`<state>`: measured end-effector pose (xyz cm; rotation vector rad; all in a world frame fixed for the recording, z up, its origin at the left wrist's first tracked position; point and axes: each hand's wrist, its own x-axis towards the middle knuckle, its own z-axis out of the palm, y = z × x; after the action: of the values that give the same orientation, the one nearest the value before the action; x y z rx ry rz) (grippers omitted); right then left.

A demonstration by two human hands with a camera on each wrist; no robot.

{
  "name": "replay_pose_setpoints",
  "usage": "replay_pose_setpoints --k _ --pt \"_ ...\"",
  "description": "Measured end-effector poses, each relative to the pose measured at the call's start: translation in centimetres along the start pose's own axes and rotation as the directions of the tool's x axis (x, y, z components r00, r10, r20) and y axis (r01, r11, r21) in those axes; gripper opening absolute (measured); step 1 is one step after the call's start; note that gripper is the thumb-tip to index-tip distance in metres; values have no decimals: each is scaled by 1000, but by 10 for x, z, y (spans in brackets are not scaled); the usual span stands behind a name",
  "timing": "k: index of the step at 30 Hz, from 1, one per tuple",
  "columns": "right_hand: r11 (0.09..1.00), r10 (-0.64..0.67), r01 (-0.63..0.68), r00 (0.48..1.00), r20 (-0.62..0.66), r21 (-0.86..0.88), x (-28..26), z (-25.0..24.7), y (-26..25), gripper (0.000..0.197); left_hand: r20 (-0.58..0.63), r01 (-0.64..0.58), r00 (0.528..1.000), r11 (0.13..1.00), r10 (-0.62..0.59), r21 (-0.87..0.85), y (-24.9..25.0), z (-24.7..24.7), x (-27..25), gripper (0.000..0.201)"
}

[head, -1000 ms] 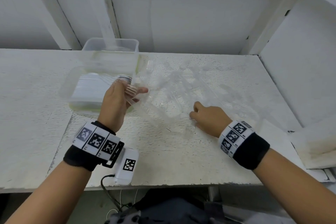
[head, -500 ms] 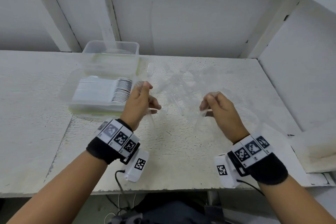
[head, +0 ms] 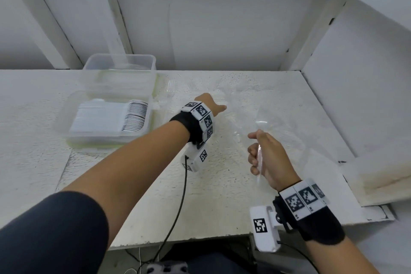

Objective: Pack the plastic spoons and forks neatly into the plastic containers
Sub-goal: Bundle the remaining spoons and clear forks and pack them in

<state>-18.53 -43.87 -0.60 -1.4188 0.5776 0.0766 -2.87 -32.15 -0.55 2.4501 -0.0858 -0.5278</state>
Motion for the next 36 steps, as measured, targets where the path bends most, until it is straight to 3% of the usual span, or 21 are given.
replay_pose_setpoints --k 5,11,15,19,23,29,36 --pt "995 61 -61 998 -9 -76 3 -4 6 15 25 48 998 996 -50 78 -10 1 8 34" --pt "983 -3 20 996 90 -183 6 2 -10 19 95 107 991 983 -93 -152 -22 -20 -18 26" --pt "924 -82 125 988 132 -360 27 14 -31 19 191 233 967 884 -167 -405 -47 -35 -44 22" --pt "762 -107 206 975 194 -614 63 40 -45 15 191 240 969 772 -155 -589 -73 -45 -67 14" --pt "493 -68 225 973 221 -841 96 77 -48 40 112 169 986 747 -127 -643 -90 -48 -86 9" --pt "191 -48 255 967 250 -948 108 114 -44 32 15 94 993 680 -120 -727 -101 -43 -99 10" --pt "102 -78 196 979 188 -975 106 110 -39 34 -21 77 990 646 -142 -760 -110 -40 -105 12"
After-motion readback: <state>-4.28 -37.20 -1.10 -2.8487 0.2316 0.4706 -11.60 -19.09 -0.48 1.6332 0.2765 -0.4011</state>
